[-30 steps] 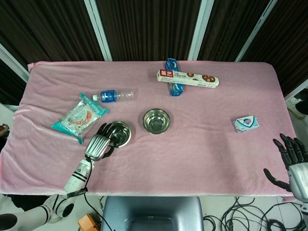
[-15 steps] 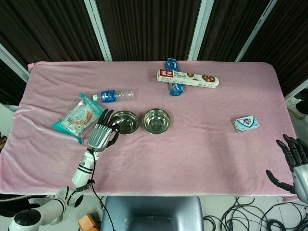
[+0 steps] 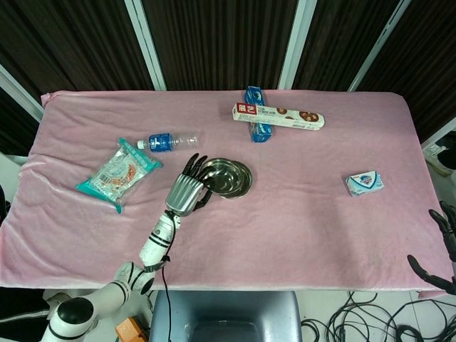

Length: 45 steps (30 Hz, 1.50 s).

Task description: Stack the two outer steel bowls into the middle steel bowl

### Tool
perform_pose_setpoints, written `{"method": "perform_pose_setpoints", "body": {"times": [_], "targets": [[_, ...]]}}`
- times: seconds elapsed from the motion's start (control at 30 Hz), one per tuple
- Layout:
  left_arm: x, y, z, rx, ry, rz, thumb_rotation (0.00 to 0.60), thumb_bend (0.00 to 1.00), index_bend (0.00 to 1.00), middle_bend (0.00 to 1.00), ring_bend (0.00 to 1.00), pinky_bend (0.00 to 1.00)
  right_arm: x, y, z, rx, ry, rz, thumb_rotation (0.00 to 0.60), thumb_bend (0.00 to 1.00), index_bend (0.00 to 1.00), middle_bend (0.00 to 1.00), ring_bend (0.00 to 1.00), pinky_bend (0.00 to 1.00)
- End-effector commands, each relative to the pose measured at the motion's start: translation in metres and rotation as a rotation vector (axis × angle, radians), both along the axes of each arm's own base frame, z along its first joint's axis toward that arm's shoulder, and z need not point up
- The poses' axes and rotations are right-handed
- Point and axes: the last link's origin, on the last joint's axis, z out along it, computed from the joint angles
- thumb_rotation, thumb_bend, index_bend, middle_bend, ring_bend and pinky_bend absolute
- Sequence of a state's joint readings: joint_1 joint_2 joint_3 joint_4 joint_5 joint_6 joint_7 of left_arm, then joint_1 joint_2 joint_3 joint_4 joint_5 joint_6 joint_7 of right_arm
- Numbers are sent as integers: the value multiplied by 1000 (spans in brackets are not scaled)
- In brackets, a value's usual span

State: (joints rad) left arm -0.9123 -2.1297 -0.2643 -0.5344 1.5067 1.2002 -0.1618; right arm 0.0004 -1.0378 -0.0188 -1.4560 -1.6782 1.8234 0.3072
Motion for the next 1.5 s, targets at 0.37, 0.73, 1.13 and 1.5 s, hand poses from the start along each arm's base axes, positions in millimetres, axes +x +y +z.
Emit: {"method": "perform_pose_setpoints", "body": {"times": [0.37, 0.73, 1.13, 1.5], "targets": [[1, 9, -37, -128, 59, 109, 600, 432, 225, 162, 9, 37, -8, 8, 17, -74, -32, -29, 600, 386, 10, 0, 0, 0], [-38, -2, 9, -72, 43, 92, 600, 344, 0, 0, 0, 19, -5, 1, 6, -43, 4, -33, 600, 386, 7, 0, 0, 0], [-206, -175, 200, 106, 313, 506, 600, 353, 0, 0, 0, 17, -5, -25, -41, 128, 167, -140, 600, 386, 6, 0, 0, 0], [-226, -215, 229, 263, 239, 532, 600, 361, 0, 0, 0, 8, 0, -39, -59, 166, 220, -197, 600, 386, 0, 0, 0, 0]]}}
